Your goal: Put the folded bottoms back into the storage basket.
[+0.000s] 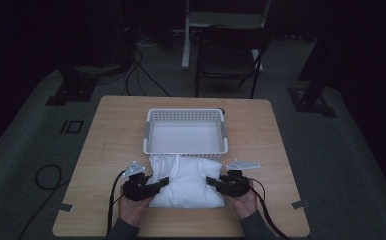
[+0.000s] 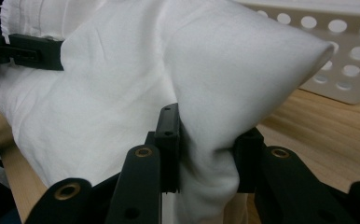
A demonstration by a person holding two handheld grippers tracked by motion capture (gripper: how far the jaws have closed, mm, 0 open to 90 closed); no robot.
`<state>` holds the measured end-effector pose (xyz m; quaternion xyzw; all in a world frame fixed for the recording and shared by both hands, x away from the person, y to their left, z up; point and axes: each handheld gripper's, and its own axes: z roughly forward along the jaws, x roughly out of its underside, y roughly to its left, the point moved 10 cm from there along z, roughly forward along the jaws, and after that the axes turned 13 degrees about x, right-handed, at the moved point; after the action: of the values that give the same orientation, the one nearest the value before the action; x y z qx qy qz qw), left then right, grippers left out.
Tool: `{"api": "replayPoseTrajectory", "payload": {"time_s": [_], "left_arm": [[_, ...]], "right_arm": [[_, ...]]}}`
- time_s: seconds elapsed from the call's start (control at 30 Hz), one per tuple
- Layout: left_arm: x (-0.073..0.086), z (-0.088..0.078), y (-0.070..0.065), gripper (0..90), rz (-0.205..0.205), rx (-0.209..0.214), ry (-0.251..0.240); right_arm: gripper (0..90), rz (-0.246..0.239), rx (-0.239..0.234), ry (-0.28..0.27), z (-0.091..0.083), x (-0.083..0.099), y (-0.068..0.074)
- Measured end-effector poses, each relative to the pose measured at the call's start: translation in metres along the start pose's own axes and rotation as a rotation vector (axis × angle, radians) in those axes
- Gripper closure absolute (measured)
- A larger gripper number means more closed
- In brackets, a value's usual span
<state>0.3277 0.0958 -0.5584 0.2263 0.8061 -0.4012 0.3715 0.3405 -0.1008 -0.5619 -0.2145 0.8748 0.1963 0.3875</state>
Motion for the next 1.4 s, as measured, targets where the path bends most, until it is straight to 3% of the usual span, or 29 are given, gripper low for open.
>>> {"api": "replayPoseTrajectory", "payload": {"time_s": [0.9,1.4], "left_arm": [[-0.027,-0.018,-0.020,55.1,0.063,0.013,-0.039],[-0.041,-0.024,-0.025,55.1,0.066,0.023,-0.064]], "right_arm": [[70.4,-0.044,0.011,-0.076,-0.026,-0.029,0.012],[70.4,-0.049,0.015,-0.106,-0.034,-0.044,0.014]]}}
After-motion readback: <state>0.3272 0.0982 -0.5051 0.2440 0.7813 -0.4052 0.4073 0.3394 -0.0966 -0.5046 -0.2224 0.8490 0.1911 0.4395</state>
